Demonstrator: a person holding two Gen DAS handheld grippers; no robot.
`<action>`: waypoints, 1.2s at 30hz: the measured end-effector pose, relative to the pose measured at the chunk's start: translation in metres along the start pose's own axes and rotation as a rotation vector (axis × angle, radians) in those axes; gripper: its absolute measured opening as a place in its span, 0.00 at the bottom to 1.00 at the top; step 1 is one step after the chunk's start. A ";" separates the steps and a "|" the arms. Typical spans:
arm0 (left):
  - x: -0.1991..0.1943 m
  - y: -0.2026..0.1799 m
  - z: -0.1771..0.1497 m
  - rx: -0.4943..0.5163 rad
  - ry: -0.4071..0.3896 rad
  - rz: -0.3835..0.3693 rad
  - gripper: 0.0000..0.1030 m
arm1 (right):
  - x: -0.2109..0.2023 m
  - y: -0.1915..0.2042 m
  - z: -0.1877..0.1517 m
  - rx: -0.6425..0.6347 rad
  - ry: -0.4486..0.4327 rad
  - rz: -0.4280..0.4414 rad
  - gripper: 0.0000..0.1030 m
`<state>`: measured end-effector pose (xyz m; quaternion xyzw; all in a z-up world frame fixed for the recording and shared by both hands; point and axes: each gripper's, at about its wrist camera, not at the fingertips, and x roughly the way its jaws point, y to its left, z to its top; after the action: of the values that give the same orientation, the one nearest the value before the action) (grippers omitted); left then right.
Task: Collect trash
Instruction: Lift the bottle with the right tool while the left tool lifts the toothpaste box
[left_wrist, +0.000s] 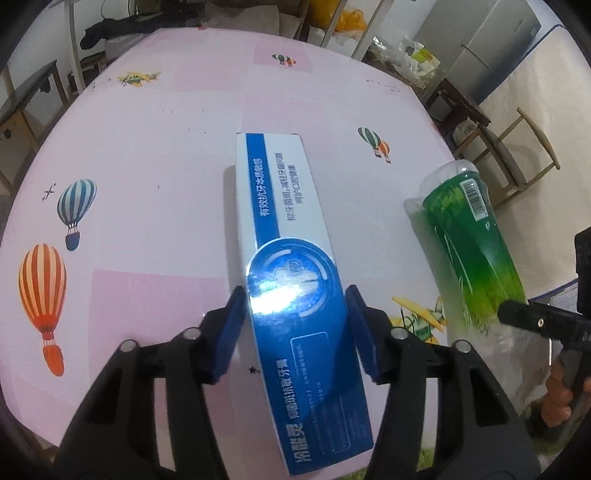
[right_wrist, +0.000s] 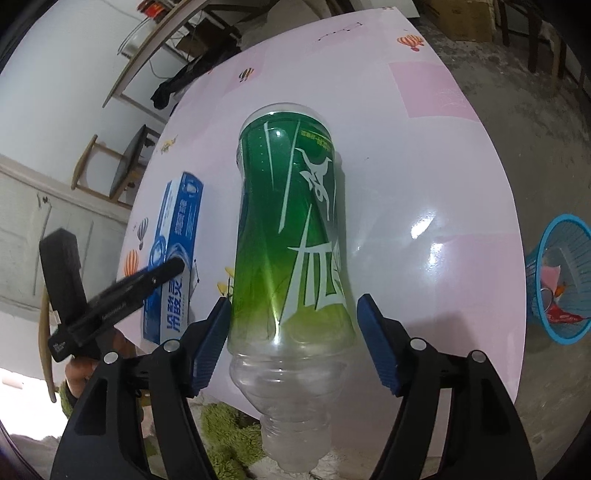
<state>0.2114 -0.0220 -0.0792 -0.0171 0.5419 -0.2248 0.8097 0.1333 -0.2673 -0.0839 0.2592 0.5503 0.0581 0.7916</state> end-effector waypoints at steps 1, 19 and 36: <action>-0.001 -0.002 -0.001 0.005 -0.006 0.001 0.49 | 0.000 0.000 0.000 -0.001 0.001 0.000 0.66; 0.002 -0.038 -0.021 0.102 0.022 -0.037 0.49 | 0.007 0.005 0.002 -0.029 0.044 -0.030 0.71; 0.006 -0.042 -0.019 0.119 0.018 -0.024 0.50 | 0.026 0.016 0.005 -0.093 0.056 -0.130 0.68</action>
<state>0.1822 -0.0585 -0.0805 0.0264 0.5348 -0.2663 0.8015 0.1511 -0.2454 -0.0963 0.1842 0.5845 0.0390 0.7893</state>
